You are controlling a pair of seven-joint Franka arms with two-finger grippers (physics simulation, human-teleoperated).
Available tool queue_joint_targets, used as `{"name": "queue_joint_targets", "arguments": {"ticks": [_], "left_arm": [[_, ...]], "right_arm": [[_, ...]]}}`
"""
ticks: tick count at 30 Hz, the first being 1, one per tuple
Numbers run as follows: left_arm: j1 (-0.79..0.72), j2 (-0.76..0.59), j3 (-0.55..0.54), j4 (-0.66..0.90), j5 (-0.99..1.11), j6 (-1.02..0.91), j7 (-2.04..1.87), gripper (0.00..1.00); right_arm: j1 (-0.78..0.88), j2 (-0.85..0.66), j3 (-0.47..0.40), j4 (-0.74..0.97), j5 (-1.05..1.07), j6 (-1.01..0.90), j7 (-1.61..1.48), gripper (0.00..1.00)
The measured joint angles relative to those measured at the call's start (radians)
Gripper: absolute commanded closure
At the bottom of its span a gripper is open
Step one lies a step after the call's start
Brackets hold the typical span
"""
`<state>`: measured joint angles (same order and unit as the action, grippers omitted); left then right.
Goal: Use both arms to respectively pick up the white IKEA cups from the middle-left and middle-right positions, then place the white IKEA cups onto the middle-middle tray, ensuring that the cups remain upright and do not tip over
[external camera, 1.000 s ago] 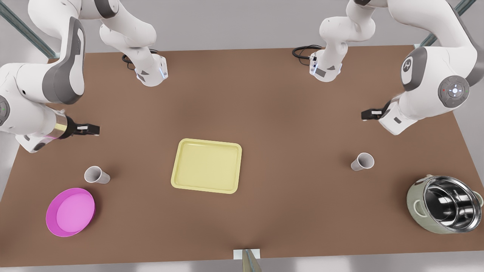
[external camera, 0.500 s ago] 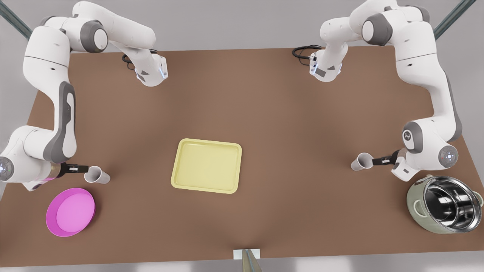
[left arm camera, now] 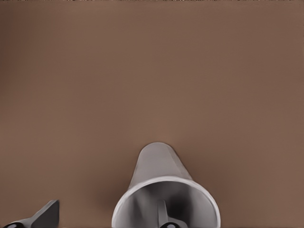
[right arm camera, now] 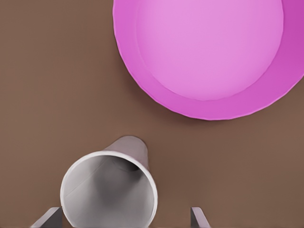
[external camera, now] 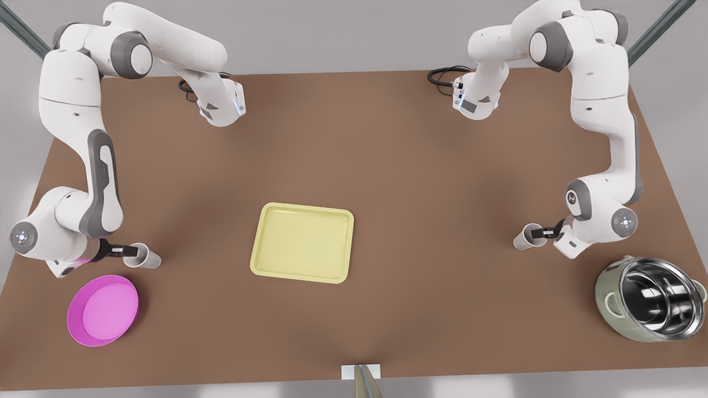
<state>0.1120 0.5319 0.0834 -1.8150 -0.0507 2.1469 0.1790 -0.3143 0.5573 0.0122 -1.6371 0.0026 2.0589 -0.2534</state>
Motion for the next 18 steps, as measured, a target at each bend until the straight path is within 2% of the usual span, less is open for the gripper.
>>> {"name": "queue_joint_targets", "arguments": {"ticks": [6, 7, 8, 9, 11, 14, 15, 17, 18], "left_arm": [[0.0, 0.001, -0.001, 0.0, -0.001, 0.023, 0.017, 0.0], [0.0, 0.001, -0.001, 0.0, 0.0, 0.025, 0.019, 0.21], [-0.002, 0.001, -0.001, 0.0, 0.0, 0.027, 0.02, 0.56], [-0.004, 0.001, -0.003, -0.001, -0.001, 0.027, 0.019, 0.65], [-0.007, 0.002, -0.013, -0.001, -0.001, 0.026, 0.013, 0.68], [-0.008, 0.002, -0.028, -0.002, 0.003, 0.018, -0.002, 0.72], [-0.008, 0.002, -0.031, -0.002, 0.001, 0.016, -0.005, 0.72], [-0.008, -0.002, -0.041, -0.001, 0.0, 0.012, -0.015, 0.77], [-0.008, -0.003, -0.057, 0.002, 0.0, 0.01, -0.023, 0.78]], "right_arm": [[-0.012, 0.053, 0.0, -0.002, 0.001, 0.016, -0.023, 0.0], [-0.012, 0.061, 0.0, -0.002, 0.001, 0.017, -0.025, 0.0], [-0.013, 0.067, 0.0, -0.002, 0.001, 0.018, -0.028, 0.0], [-0.013, 0.072, 0.0, -0.001, 0.001, 0.02, -0.031, 0.02], [-0.014, 0.082, 0.0, -0.001, 0.004, 0.021, -0.036, 0.4], [-0.014, 0.088, 0.0, -0.002, 0.006, 0.022, -0.046, 0.45], [-0.014, 0.089, 0.0, -0.002, 0.005, 0.022, -0.047, 0.49], [-0.014, 0.089, 0.0, -0.002, 0.004, 0.023, -0.051, 0.63], [-0.014, 0.09, 0.0, -0.001, 0.004, 0.023, -0.053, 0.74]]}}
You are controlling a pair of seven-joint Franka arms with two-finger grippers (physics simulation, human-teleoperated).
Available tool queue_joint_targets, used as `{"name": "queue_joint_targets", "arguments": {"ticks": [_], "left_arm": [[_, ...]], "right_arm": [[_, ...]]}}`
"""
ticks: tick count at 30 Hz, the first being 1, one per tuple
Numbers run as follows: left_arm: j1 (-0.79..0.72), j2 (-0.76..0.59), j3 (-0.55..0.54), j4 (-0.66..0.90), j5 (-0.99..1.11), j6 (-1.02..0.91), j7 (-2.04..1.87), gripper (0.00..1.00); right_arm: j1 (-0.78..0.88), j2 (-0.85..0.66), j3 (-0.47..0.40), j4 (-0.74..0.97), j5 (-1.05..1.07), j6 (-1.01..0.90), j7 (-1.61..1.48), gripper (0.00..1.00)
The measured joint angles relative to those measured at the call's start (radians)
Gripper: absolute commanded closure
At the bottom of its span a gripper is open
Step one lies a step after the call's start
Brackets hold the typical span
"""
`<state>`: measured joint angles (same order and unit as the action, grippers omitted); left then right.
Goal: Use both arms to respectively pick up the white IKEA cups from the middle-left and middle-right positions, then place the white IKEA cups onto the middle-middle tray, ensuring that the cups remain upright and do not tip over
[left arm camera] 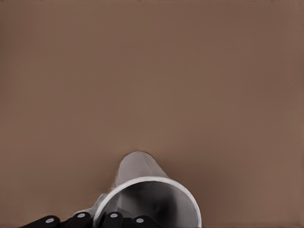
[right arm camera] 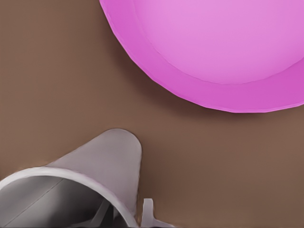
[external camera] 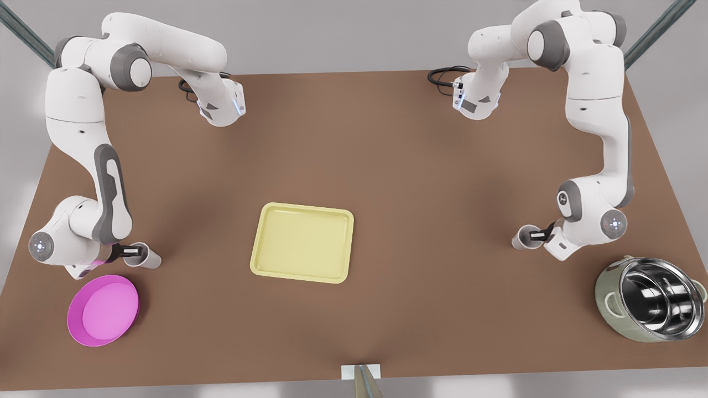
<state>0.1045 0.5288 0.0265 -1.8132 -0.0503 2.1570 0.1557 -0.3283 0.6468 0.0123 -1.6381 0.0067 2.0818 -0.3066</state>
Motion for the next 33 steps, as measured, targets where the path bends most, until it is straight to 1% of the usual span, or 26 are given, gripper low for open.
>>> {"name": "queue_joint_targets", "arguments": {"ticks": [1, 3, 5, 6, 7, 9, 10, 14, 19, 24, 25, 26, 27, 28, 33], "left_arm": [[0.0, -0.003, -0.026, 0.013, 0.0, -0.006, -0.01, 0.78], [-0.004, -0.006, -0.099, 0.116, 0.002, -0.06, -0.04, 0.79], [-0.018, -0.003, -0.213, 0.18, 0.004, -0.108, -0.089, 0.79], [-0.065, 0.008, -0.254, 0.215, 0.006, -0.126, -0.122, 0.79], [-0.148, 0.033, -0.274, 0.263, 0.012, -0.141, -0.161, 0.79], [-0.299, 0.119, -0.291, 0.387, 0.029, -0.164, -0.249, 0.79], [-0.356, 0.168, -0.294, 0.457, 0.039, -0.172, -0.299, 0.79], [-0.532, 0.371, -0.288, 0.752, 0.076, -0.182, -0.519, 0.79], [-0.642, 0.464, -0.285, 0.848, 0.098, -0.121, -0.774, 0.79], [-0.692, 0.513, -0.284, 0.868, 0.103, -0.088, -0.969, 0.79], [-0.696, 0.517, -0.284, 0.869, 0.103, -0.082, -1.002, 0.72], [-0.698, 0.522, -0.284, 0.869, 0.103, -0.076, -1.032, 0.37], [-0.699, 0.526, -0.284, 0.869, 0.102, -0.069, -1.061, 0.04], [-0.699, 0.528, -0.284, 0.869, 0.099, -0.062, -1.086, 0.0], [-0.7, 0.53, -0.283, 0.869, 0.083, -0.029, -1.187, 0.0]], "right_arm": [[0.0, 0.0, 0.0, 0.001, 0.002, 0.0, -0.003, 0.79], [0.001, 0.0, 0.0, 0.005, 0.002, -0.001, -0.007, 0.79], [0.004, -0.013, 0.011, 0.013, 0.003, -0.012, -0.011, 0.79], [0.005, -0.024, 0.027, 0.024, 0.003, -0.024, -0.013, 0.79], [0.007, -0.034, 0.054, 0.037, 0.004, -0.039, -0.014, 0.79], [0.015, -0.051, 0.127, 0.054, 0.003, -0.068, -0.015, 0.79], [0.047, -0.055, 0.15, 0.065, 0.002, -0.08, -0.016, 0.79], [0.222, -0.058, 0.173, 0.101, -0.01, -0.115, -0.02, 0.79], [0.373, -0.049, 0.175, 0.113, -0.031, -0.125, -0.023, 0.79], [0.491, -0.017, 0.175, 0.112, -0.033, -0.073, -0.022, 0.79], [0.509, -0.01, 0.175, 0.107, -0.032, -0.067, -0.021, 0.79], [0.524, -0.001, 0.175, 0.105, -0.032, -0.061, -0.021, 0.79], [0.534, 0.006, 0.175, 0.103, -0.032, -0.056, -0.02, 0.79], [0.543, 0.014, 0.175, 0.103, -0.033, -0.052, -0.02, 0.79], [0.548, 0.042, 0.175, 0.103, -0.034, -0.044, -0.019, 0.79]]}}
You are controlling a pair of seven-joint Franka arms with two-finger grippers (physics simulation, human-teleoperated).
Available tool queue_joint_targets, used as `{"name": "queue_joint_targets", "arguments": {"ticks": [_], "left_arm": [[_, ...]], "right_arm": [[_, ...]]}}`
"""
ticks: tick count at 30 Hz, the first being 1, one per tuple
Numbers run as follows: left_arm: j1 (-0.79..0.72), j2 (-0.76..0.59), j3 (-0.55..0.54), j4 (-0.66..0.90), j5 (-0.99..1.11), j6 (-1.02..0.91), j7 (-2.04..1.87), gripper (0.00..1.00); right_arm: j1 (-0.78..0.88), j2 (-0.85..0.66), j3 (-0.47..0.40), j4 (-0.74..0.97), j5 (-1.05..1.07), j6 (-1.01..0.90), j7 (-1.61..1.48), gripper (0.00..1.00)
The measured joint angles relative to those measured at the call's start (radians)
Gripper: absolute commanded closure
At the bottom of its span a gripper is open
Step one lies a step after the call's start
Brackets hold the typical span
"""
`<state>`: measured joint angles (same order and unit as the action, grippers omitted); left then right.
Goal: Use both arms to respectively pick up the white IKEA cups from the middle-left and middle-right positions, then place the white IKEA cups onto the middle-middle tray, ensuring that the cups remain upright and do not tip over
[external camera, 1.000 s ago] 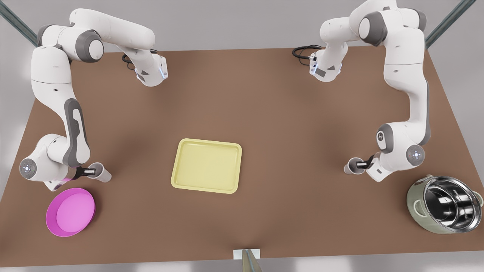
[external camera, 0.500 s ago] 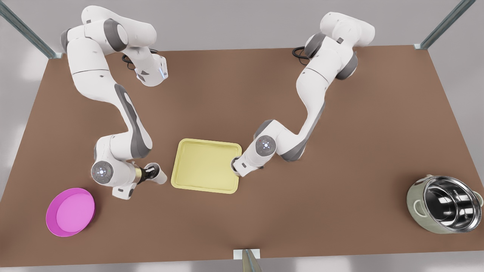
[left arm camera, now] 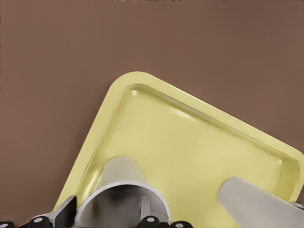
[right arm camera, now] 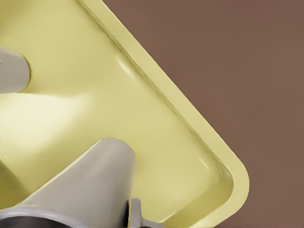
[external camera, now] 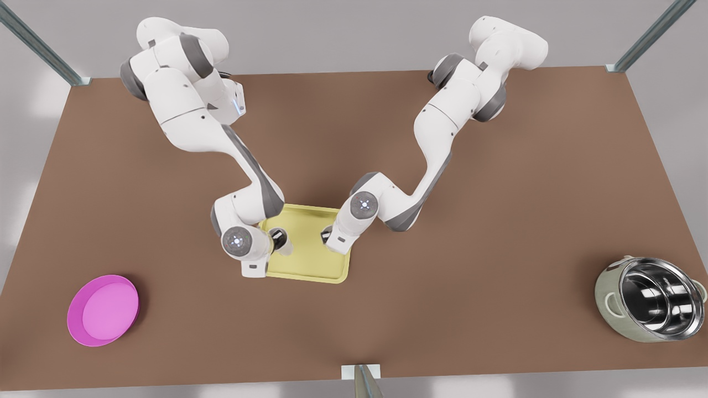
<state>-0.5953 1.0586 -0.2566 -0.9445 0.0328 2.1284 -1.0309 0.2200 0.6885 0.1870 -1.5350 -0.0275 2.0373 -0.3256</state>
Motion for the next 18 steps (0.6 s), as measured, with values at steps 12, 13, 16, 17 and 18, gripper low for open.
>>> {"name": "queue_joint_targets", "arguments": {"ticks": [12, 13, 16, 17, 18], "left_arm": [[0.259, -0.299, -0.032, -0.013, 0.075, -0.301, -0.119, 0.0], [0.324, -0.339, -0.036, -0.013, 0.104, -0.386, -0.087, 0.0], [0.513, -0.622, 0.001, -0.32, 0.144, -0.531, 0.068, 0.0], [0.531, -0.765, 0.022, -0.496, 0.139, -0.526, 0.119, 0.0], [0.539, -0.822, 0.029, -0.517, 0.122, -0.548, 0.164, 0.0]], "right_arm": [[-0.001, 0.003, 0.0, 0.007, -0.044, 0.009, 0.04, 0.0], [-0.003, 0.002, 0.0, 0.008, -0.039, 0.008, 0.04, 0.0], [-0.009, -0.015, -0.003, 0.012, -0.025, -0.005, 0.036, 0.0], [-0.014, -0.035, -0.005, 0.015, -0.021, -0.019, 0.034, 0.0], [-0.026, -0.063, -0.005, 0.019, -0.017, -0.039, 0.031, 0.0]]}}
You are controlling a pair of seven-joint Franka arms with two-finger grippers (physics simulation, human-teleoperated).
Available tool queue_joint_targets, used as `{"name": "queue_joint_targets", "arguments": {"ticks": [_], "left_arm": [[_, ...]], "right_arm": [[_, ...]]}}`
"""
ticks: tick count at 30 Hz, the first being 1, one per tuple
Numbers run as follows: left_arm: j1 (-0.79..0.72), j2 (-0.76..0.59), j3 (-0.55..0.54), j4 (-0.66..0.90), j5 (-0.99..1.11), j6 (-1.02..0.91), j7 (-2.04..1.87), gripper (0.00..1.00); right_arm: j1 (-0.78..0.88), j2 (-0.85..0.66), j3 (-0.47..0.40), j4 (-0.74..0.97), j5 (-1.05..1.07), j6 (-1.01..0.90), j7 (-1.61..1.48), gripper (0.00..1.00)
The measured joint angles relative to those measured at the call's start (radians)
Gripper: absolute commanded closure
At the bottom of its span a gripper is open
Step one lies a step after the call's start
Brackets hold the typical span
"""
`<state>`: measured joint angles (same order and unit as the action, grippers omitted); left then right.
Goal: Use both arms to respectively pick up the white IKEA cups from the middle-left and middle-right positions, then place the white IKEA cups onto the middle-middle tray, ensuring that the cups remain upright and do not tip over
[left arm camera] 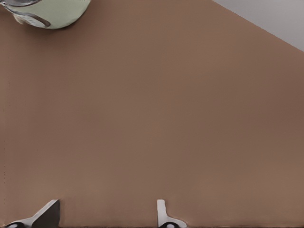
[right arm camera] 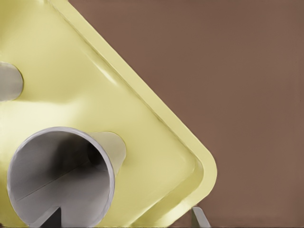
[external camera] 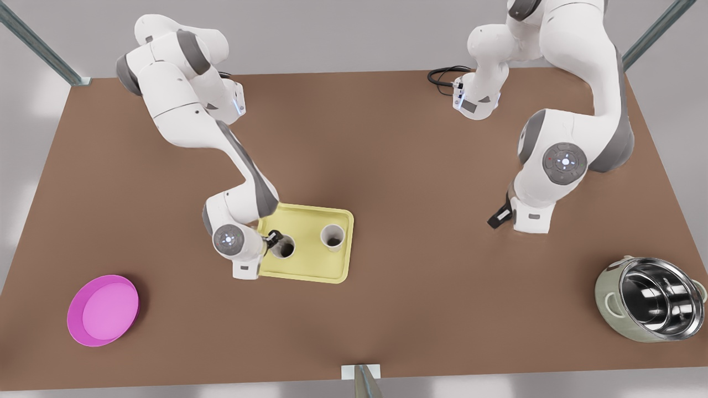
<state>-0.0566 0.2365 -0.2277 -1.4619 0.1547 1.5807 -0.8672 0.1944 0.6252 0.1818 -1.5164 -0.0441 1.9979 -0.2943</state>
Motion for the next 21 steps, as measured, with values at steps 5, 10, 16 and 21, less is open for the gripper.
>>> {"name": "queue_joint_targets", "arguments": {"ticks": [5, 10, 16, 21], "left_arm": [[0.007, -0.029, 0.007, -0.009, -0.079, -0.079, 0.187, 0.0], [0.015, -0.023, 0.009, -0.005, -0.119, -0.112, 0.329, 0.0], [0.017, -0.022, 0.009, -0.005, -0.133, -0.128, 0.454, 0.0], [0.016, -0.022, 0.009, -0.006, -0.135, -0.134, 0.531, 0.0]], "right_arm": [[-0.115, -0.075, -0.051, 0.179, 0.029, -0.203, 0.0, 0.0], [-0.193, -0.14, -0.195, 0.227, 0.021, -0.321, 0.087, 0.0], [-0.163, -0.356, -0.181, 0.272, 0.019, -0.499, 0.162, 0.0], [-0.162, -0.371, -0.18, 0.174, 0.017, -0.542, 0.206, 0.0]]}}
